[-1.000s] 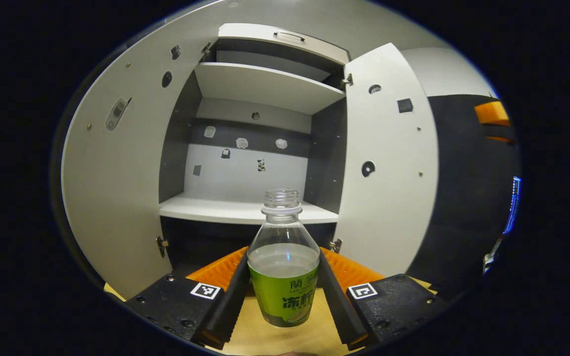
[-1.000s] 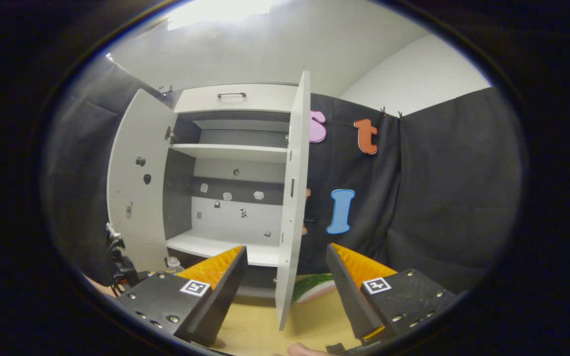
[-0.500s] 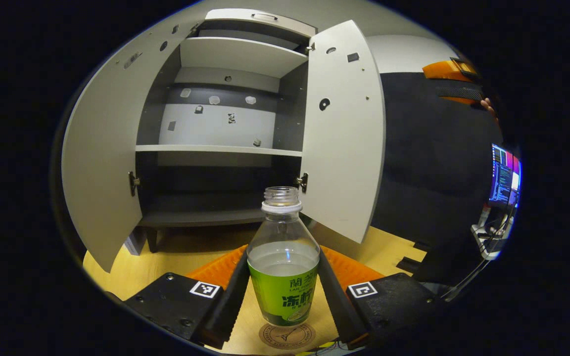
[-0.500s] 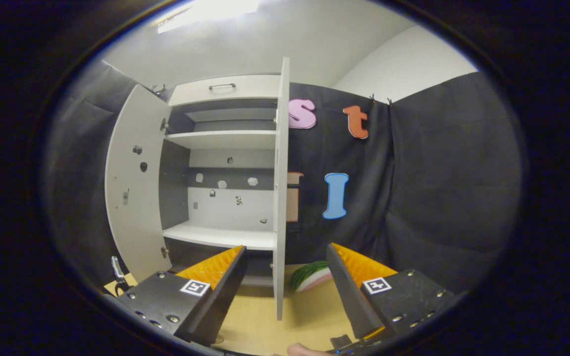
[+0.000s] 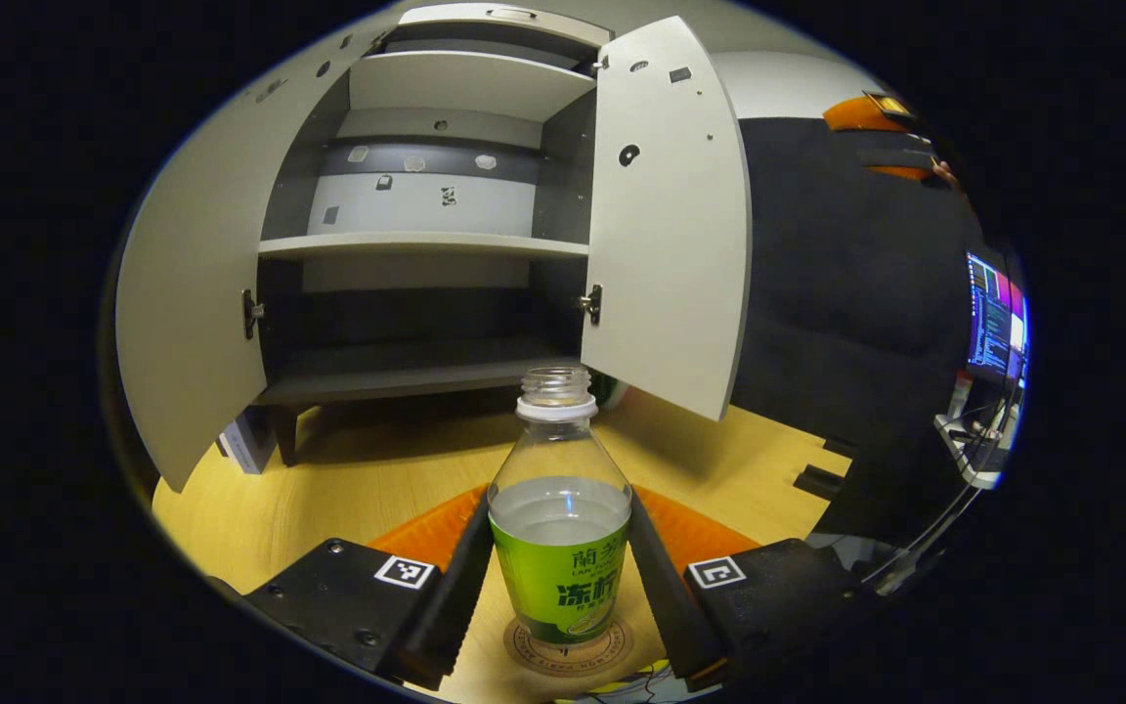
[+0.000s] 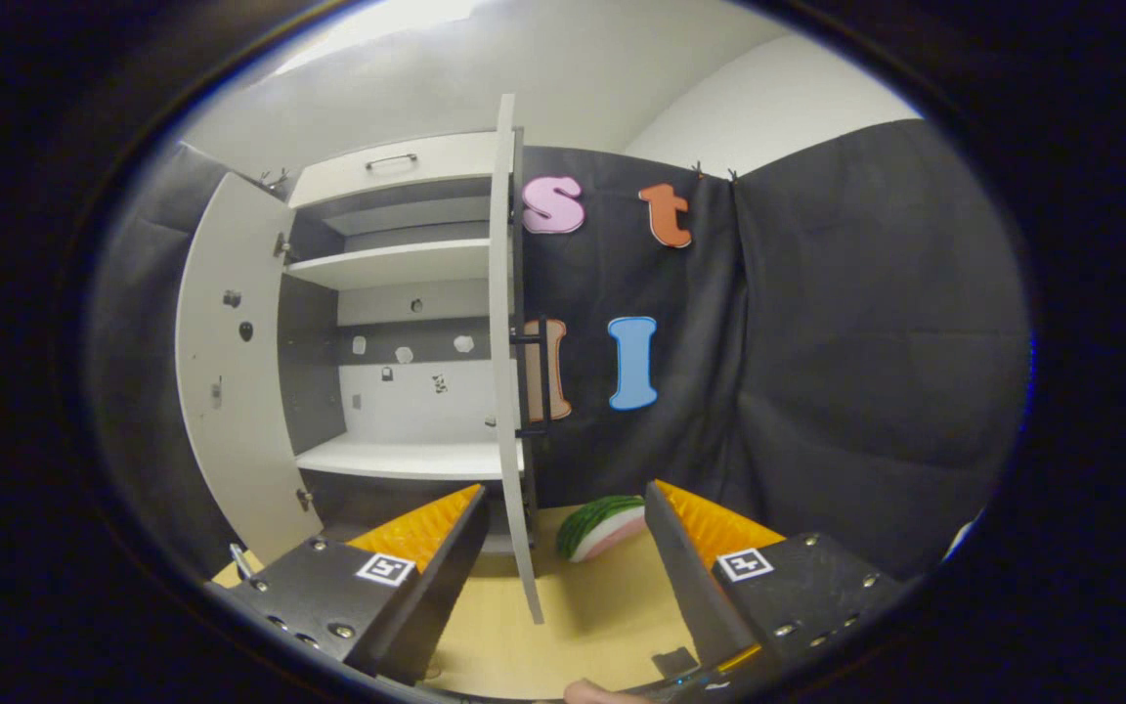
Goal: Grasp the bottle in the cabinet with the left hand and place it on the coaster, then close the right door with the right hand and the left door with the left hand.
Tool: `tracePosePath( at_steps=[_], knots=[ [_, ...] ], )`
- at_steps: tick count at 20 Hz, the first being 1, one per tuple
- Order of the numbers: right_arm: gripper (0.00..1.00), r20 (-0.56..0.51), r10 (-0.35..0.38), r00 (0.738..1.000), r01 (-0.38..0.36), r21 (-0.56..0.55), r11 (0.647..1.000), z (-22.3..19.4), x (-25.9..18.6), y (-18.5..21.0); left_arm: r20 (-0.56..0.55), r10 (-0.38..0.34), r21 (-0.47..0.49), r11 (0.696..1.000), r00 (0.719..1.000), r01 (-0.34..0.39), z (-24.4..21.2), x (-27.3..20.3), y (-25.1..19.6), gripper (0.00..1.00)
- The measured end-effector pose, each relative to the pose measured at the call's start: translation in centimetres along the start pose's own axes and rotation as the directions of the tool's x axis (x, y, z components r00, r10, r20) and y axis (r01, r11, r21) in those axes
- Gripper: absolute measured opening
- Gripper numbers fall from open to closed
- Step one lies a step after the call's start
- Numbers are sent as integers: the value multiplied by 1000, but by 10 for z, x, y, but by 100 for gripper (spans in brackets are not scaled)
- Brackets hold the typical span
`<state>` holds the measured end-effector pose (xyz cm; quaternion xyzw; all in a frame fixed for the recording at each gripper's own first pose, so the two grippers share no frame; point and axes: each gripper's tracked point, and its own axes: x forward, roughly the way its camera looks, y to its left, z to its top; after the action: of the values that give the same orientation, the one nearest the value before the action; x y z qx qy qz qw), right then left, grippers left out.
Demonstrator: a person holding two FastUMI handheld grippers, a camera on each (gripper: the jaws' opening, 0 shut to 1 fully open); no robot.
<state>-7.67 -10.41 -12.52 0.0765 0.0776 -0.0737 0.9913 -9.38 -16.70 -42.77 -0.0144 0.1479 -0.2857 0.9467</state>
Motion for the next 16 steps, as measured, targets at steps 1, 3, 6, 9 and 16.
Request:
tracePosePath(
  at_steps=[1, 3, 6, 9, 16],
  knots=[
    [95, 2, -6, 1000, 6, -5, 1000, 3, 3, -2, -1, -7, -8, 1000, 1000, 7, -4, -2, 0, 80],
    [96, 0, -15, 1000, 15, -14, 1000, 7, 11, -3, 12, -19, -8, 1000, 1000, 19, -8, -10, -1, 82],
    [97, 0, -11, 1000, 11, -21, 1000, 9, 22, 4, 32, -32, 12, 999, 999, 32, -9, -16, -4, 80],
    [97, -6, 9, 1000, -9, -19, 1000, 8, 28, 17, 28, -45, 32, 998, 999, 45, -14, -22, -9, 81],
    [96, -41, 35, 999, -37, -37, 999, 2, 34, 28, -16, -160, 53, 986, 987, 160, -11, -27, -28, 88]
  ],
)
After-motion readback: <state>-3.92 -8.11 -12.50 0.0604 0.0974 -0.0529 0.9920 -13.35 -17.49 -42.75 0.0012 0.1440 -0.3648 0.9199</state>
